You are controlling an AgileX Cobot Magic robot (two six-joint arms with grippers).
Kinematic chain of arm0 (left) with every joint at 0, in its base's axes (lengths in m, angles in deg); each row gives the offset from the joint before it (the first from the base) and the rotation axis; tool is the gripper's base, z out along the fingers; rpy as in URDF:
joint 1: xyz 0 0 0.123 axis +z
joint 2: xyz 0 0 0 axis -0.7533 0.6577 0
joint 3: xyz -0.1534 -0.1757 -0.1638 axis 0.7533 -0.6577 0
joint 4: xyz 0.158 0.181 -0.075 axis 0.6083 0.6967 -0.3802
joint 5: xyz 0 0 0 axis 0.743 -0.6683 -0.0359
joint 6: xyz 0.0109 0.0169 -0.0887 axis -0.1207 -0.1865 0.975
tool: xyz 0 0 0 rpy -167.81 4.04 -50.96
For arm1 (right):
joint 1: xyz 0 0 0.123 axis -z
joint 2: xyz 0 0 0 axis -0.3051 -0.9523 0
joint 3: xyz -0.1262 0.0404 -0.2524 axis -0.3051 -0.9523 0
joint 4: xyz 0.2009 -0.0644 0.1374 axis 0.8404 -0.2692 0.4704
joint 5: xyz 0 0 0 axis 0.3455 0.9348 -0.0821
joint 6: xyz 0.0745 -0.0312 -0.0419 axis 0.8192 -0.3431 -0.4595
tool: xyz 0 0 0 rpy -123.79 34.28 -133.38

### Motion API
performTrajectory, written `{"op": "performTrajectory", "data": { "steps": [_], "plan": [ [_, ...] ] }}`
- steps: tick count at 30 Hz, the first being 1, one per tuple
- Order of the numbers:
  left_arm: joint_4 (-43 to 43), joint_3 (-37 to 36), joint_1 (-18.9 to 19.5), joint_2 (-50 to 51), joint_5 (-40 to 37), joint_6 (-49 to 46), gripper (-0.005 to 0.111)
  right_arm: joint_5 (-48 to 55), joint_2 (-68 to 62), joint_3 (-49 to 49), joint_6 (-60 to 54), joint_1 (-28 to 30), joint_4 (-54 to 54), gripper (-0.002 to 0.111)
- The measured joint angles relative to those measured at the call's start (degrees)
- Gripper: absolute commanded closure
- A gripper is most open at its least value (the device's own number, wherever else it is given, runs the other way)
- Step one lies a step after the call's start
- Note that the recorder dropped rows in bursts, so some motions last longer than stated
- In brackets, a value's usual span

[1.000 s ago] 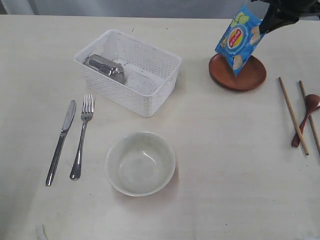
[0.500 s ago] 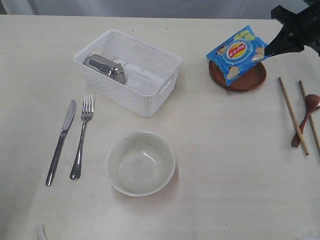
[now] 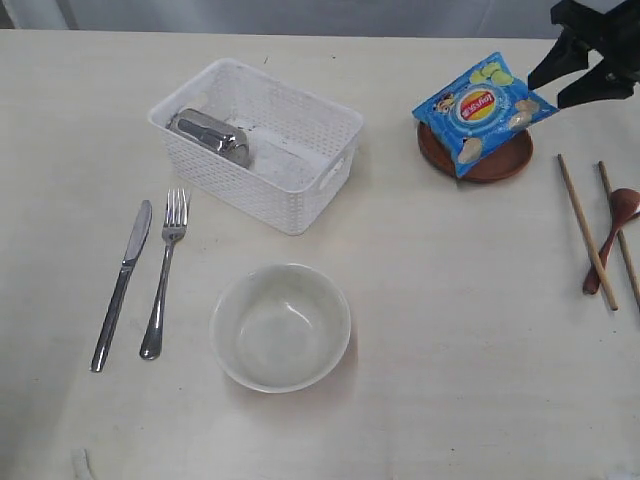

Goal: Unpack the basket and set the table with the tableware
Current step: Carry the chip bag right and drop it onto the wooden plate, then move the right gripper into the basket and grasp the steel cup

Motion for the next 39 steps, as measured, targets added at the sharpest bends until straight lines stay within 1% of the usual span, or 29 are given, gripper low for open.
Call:
{"op": "performTrajectory", "data": {
  "steps": [8, 10, 12, 14, 17, 23, 25, 27, 29, 31, 33, 39],
  "plan": [
    [0.00, 0.00, 0.00, 0.00, 0.00, -0.13, 0.107, 0.21, 5.73, 6.20, 4.78, 0.00, -5.62, 0.061],
    [0.00, 0.00, 0.00, 0.00, 0.00, -0.13, 0.107, 0.66, 6.78, 6.47, 4.92, 0.00, -4.82, 0.064],
    [0.00, 0.00, 0.00, 0.00, 0.00, -0.13, 0.107, 0.76, 7.39, 6.69, 4.51, -0.73, -3.55, 0.072],
    [-0.11, 0.00, 0.00, 0.00, 0.00, -0.13, 0.107, 0.76, 7.61, 6.69, 3.96, -2.90, -2.79, 0.074],
    [-0.32, 0.00, 0.00, 0.00, 0.00, -0.13, 0.107, 0.65, 7.65, 6.69, 3.59, -8.72, -2.48, 0.074],
    [-0.44, 0.00, 0.00, 0.00, 0.00, -0.22, 0.107, -5.18, 6.77, 6.76, 1.70, -24.87, -2.43, 0.074],
    [-0.58, 0.00, 0.00, 0.00, 0.00, -0.22, 0.107, -9.11, 5.95, 6.95, 1.30, -30.40, -4.41, 0.074],
    [-0.58, 0.00, 0.00, 0.00, 0.00, -0.22, 0.107, -11.48, 4.46, 8.09, 1.07, -34.78, -7.74, 0.074],
    [-0.58, 0.00, 0.00, 0.00, 0.00, -0.22, 0.107, -11.58, 2.10, 10.77, 0.93, -38.83, -11.84, 0.069],
    [-0.58, 0.00, 0.00, 0.00, 0.00, -0.22, 0.107, -10.14, -0.86, 14.34, 0.93, -41.83, -15.64, 0.059],
    [-0.58, 0.00, 0.00, 0.00, 0.00, -0.22, 0.107, -7.65, -3.68, 18.67, 1.41, -44.34, -18.49, 0.052],
    [-0.58, 0.00, 0.00, 0.00, 0.00, -0.35, 0.107, 0.62, -11.32, 33.46, 2.16, -47.36, -21.02, 0.052]
  ]
}}
